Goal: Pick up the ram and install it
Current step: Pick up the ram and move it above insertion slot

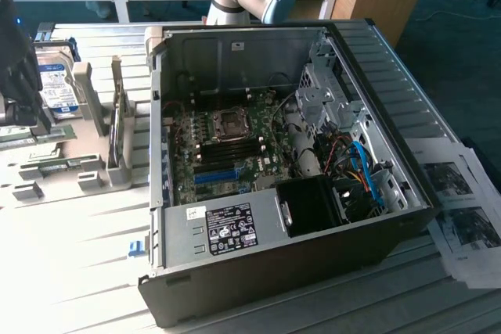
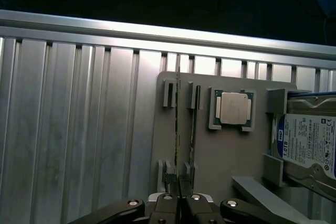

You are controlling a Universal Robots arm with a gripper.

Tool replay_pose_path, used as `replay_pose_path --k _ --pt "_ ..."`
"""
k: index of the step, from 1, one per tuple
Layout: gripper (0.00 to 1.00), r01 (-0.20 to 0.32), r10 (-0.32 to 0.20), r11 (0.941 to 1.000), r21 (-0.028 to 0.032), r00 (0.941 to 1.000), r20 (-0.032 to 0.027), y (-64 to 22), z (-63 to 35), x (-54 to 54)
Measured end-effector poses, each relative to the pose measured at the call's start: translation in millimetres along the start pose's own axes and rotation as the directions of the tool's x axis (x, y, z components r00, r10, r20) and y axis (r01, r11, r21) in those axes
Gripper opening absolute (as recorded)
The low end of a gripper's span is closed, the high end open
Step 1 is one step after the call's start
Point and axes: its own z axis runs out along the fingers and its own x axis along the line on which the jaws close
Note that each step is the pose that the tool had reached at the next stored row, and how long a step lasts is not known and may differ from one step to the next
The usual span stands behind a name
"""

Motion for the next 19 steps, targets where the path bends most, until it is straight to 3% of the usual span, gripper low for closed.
replay_pose_path --k 19 --pt "0.12 0.000 0.000 1.0000 0.0000 1.0000 -0.0003 0.8 -25.8 -2.1"
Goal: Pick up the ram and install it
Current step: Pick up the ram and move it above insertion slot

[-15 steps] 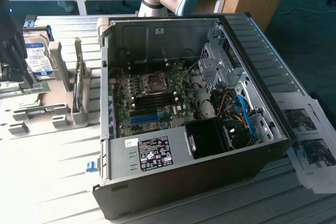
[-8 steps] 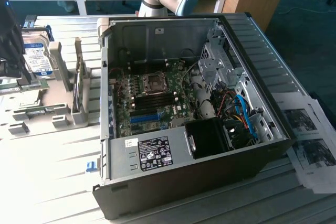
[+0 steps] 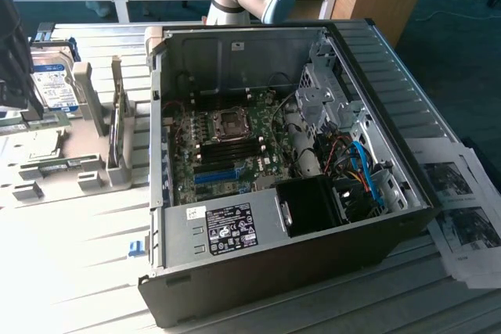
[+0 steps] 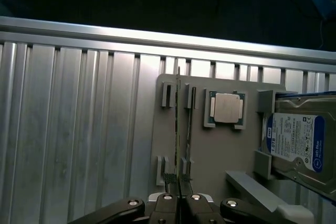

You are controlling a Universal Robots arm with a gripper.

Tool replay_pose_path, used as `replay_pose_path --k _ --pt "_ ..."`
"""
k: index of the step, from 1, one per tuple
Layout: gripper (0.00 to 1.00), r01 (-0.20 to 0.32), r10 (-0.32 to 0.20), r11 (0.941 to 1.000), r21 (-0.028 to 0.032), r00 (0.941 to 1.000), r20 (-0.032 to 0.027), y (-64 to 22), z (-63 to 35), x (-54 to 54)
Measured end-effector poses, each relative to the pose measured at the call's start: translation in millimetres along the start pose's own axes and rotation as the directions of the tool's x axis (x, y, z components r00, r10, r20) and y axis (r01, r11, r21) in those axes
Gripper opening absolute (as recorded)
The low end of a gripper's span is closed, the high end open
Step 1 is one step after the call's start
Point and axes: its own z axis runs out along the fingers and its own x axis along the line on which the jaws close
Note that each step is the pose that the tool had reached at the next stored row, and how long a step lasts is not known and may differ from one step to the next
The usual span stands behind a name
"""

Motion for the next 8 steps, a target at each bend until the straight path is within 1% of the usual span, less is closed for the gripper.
replay_pose_path --k 8 --pt "0.12 0.000 0.000 1.0000 0.0001 1.0000 0.0000 0.3 -10.9 -0.9"
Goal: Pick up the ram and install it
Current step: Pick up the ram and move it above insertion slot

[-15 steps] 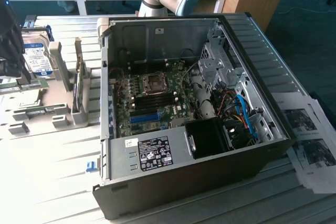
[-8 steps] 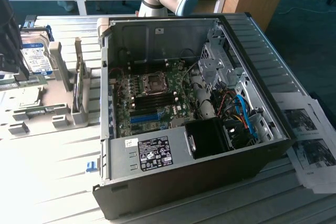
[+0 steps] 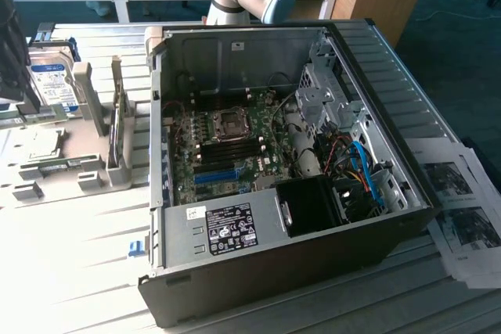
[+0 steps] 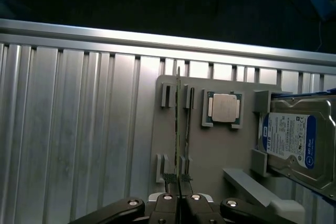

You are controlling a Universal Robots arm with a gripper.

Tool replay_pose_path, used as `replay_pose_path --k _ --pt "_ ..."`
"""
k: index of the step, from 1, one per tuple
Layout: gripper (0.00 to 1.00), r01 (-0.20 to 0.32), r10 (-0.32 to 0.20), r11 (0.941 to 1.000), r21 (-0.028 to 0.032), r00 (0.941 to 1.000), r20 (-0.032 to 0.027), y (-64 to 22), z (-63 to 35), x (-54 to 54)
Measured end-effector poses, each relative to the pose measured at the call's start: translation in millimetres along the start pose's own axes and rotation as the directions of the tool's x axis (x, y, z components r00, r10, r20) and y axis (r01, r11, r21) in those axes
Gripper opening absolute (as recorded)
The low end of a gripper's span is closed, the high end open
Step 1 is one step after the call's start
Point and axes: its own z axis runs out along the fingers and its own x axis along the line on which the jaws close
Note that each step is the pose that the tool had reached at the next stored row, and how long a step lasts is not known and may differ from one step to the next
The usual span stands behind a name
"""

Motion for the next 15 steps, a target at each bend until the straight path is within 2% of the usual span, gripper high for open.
replay_pose_path --k 15 --pt "0.12 0.000 0.000 1.0000 -0.0001 1.0000 0.0000 0.6 -22.5 -1.9"
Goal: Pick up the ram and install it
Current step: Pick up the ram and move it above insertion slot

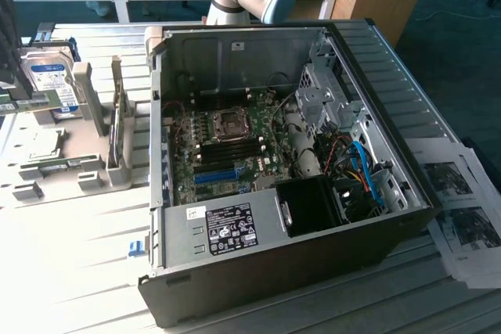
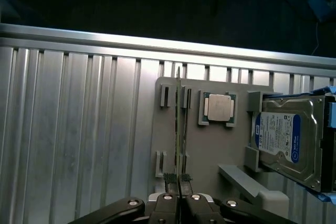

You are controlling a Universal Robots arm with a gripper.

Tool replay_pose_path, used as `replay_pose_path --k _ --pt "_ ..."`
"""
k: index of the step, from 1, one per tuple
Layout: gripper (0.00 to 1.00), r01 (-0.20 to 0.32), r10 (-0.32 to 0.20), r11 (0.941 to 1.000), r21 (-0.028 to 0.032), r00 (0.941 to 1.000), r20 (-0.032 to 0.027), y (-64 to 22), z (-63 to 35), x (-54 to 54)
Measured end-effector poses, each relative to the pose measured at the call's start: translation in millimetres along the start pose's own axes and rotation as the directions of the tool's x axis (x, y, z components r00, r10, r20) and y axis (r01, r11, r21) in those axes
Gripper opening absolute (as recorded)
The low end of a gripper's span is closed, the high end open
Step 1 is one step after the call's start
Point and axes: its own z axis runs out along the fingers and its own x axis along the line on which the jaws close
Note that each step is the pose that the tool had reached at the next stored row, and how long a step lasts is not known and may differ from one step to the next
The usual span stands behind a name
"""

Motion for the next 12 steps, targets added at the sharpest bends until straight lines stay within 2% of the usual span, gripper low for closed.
replay_pose_path --k 12 --pt "0.12 0.000 0.000 1.0000 0.0001 1.0000 0.0000 0.4 -15.8 -1.3"
